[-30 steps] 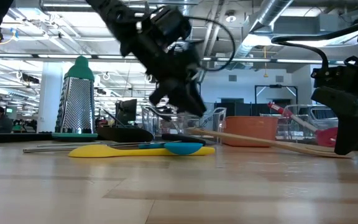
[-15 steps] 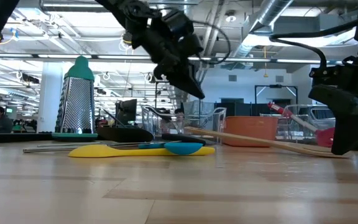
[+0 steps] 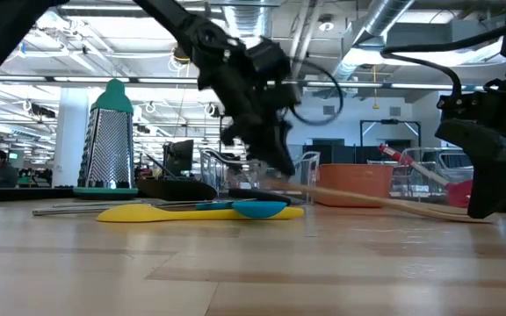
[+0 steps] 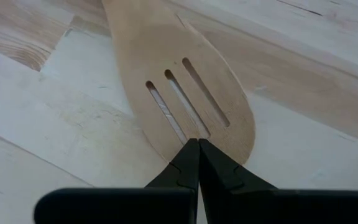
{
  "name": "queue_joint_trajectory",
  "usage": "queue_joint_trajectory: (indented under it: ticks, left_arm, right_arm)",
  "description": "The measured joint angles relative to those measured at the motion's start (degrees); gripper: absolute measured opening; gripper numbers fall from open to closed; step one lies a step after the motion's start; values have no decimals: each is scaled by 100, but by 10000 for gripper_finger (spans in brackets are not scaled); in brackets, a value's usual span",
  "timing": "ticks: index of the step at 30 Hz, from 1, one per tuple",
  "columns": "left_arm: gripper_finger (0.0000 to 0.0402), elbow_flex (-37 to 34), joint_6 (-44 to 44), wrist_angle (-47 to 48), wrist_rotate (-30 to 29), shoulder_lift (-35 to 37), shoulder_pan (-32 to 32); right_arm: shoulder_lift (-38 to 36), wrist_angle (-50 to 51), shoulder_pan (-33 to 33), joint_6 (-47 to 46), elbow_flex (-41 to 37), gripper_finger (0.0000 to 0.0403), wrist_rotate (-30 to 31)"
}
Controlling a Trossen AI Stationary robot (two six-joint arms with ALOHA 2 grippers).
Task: Pick & Place Kitchen Items
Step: Put the wooden spatula in the right transparent bin
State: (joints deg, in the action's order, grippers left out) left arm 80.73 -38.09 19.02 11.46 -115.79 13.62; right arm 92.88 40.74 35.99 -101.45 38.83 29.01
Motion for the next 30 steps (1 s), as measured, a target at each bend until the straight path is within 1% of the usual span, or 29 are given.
queue_joint_trajectory:
  ticks: [5,8,12,17,22,26,30]
  left_arm:
    - [14,-1,114,10,-47,443,-8]
    - [20,-2,-66,-38,-116,560,-40]
    - [54,-4,-97,-122,-182,543,-216]
    - [121,-7,-101,-279,-718,400,-439]
    - [181,-71,167,-253,-700,315,-424]
    - [199,-177,263,-301,-684,315,-417]
    - [195,-173,394,-319,-650,157,-431]
  right_arm:
    - [0,-32,2,2,0,0,21]
    - [0,-40,2,25,0,0,22]
    - [0,-79,0,96,0,0,24]
    - [0,-93,0,151,0,0,26]
    - [0,-126,7,200,0,0,54]
    - [2,-175,11,243,-2,0,100]
    - [2,-218,11,246,-2,0,109]
